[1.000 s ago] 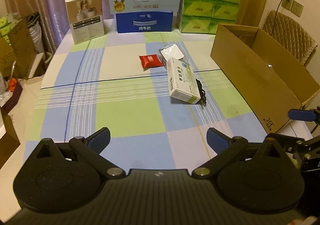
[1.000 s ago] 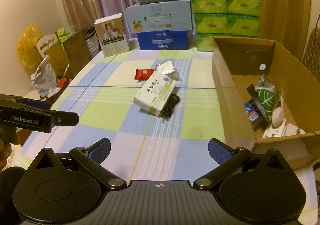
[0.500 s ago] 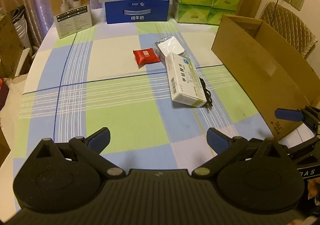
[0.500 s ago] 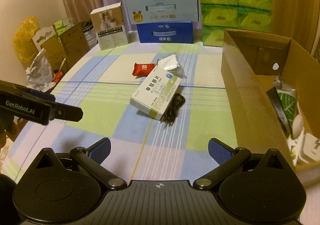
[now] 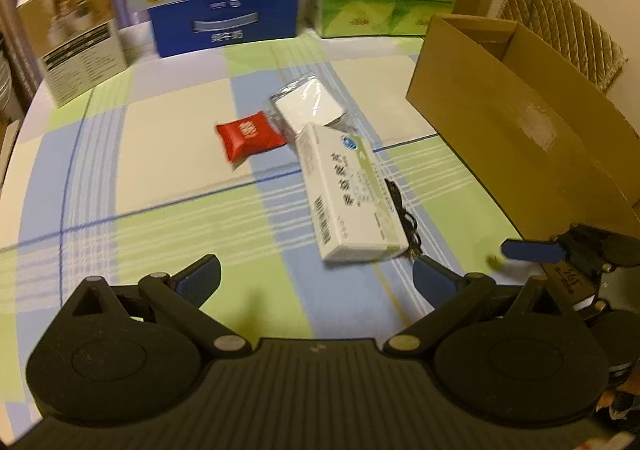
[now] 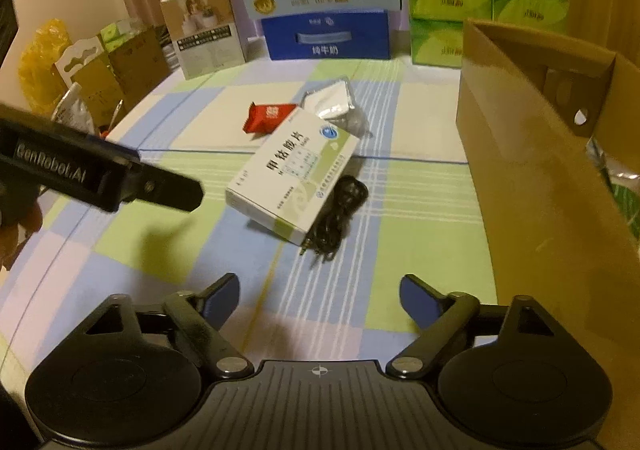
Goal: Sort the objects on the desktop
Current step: 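Grasp the white medicine box with the left tool while the right tool grasps the black cable, then lift the held medicine box and black cable up off the table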
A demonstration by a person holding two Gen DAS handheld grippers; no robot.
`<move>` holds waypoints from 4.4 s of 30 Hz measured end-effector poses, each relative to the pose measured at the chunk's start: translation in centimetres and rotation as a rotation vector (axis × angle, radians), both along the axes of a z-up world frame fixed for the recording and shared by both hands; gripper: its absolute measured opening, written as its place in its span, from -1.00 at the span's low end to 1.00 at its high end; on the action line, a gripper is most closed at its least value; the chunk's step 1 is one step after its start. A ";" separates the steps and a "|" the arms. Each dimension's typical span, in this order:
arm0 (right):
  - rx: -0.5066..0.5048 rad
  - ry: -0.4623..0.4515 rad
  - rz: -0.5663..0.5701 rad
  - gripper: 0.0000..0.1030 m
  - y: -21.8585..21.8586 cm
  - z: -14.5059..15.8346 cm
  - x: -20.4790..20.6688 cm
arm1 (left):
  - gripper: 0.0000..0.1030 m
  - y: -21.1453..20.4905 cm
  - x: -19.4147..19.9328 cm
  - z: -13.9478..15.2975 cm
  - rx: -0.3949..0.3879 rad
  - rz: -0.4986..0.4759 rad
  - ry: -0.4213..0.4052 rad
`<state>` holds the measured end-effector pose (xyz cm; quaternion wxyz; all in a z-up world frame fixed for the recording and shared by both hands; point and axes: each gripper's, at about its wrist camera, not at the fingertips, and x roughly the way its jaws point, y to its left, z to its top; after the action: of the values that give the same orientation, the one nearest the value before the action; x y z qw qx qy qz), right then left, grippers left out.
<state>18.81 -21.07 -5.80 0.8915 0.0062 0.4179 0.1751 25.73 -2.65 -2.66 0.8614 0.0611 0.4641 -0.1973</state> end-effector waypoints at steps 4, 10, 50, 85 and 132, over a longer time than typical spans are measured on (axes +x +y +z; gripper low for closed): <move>0.013 0.013 -0.007 0.52 -0.2 -0.8 0.7 | 0.94 -1.8 1.6 -0.8 0.009 -0.042 0.009; 0.026 0.020 -0.014 0.51 -0.8 -1.5 1.4 | 0.72 -3.4 4.5 -3.2 -0.017 -0.058 0.086; 0.000 -0.028 -0.048 0.50 1.4 -2.2 5.0 | 0.45 2.8 1.9 -4.3 0.032 0.093 0.030; -0.008 0.035 -0.090 -0.72 -1.6 -1.9 -5.4 | 0.33 -2.2 -9.8 -4.5 0.024 0.040 0.061; -0.034 -0.115 -0.077 -0.65 -0.5 -1.8 -5.2 | 0.43 -2.0 -7.5 -5.6 0.078 0.054 0.001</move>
<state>13.60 -21.60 -7.60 0.9201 -0.0029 0.3682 0.1334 18.23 -4.61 -8.25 0.8631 0.0819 0.4733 -0.1560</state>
